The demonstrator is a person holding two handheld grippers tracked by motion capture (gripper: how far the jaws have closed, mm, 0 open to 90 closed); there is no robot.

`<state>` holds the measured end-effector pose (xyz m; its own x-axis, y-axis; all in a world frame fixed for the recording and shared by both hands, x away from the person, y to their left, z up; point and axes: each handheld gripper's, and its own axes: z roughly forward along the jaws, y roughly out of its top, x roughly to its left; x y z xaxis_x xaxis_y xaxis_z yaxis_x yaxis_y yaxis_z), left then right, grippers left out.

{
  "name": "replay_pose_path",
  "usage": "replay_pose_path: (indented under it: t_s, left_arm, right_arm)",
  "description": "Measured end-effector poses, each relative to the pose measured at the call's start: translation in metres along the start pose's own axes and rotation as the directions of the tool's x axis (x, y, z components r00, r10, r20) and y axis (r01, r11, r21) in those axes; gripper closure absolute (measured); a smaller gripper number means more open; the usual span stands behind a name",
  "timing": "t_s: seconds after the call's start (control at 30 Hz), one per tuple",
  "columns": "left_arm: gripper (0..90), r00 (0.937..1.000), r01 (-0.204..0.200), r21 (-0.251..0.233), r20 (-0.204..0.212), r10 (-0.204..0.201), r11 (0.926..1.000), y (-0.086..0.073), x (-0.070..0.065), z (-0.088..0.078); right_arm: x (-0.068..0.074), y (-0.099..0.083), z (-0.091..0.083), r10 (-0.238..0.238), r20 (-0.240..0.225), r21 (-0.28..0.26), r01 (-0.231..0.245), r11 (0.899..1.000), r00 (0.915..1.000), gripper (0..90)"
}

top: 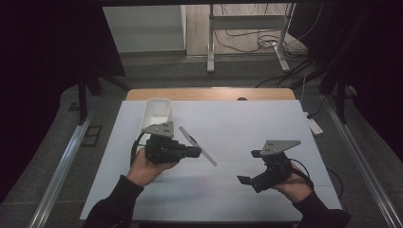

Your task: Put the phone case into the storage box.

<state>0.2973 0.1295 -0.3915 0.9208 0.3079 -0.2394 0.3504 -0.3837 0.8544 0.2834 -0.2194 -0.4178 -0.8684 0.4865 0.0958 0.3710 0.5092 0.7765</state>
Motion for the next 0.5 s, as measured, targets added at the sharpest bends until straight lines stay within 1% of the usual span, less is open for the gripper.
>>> replay_pose_path:
  t_s: [0.13, 0.23, 0.33, 0.37, 0.5]
  left_arm:
    - [88.1, 0.9995, 0.01, 0.003, -0.029, -0.01, 0.9999, 0.002, 0.004, -0.005]
    - [88.1, 0.9985, 0.012, 0.005, -0.053, -0.012, 0.9999, 0.003, 0.006, -0.008]
    - [88.1, 0.997, 0.02, 0.006, -0.075, -0.02, 0.9998, 0.004, 0.01, -0.013]
    - [88.1, 0.997, 0.02, 0.006, -0.075, -0.02, 0.9998, 0.004, 0.01, -0.013]
    - [88.1, 0.9939, 0.034, 0.012, -0.106, -0.033, 0.9993, 0.005, 0.014, -0.017]
  right_arm:
    - [-0.002, -0.004, -0.004, -0.005, 0.036, 0.007, 0.005, 1.0, 0.9993, 0.0]
    - [-0.003, -0.008, -0.007, -0.001, 0.05, 0.008, 0.001, 1.0, 0.9988, 0.0]
    - [-0.005, -0.011, -0.01, 0.004, 0.073, 0.002, -0.004, 1.0, 0.9973, 0.0]
    - [-0.005, -0.011, -0.01, 0.004, 0.073, 0.002, -0.004, 1.0, 0.9973, 0.0]
    - [-0.006, -0.017, -0.015, 0.008, 0.098, -0.001, -0.008, 1.0, 0.9951, 0.0]
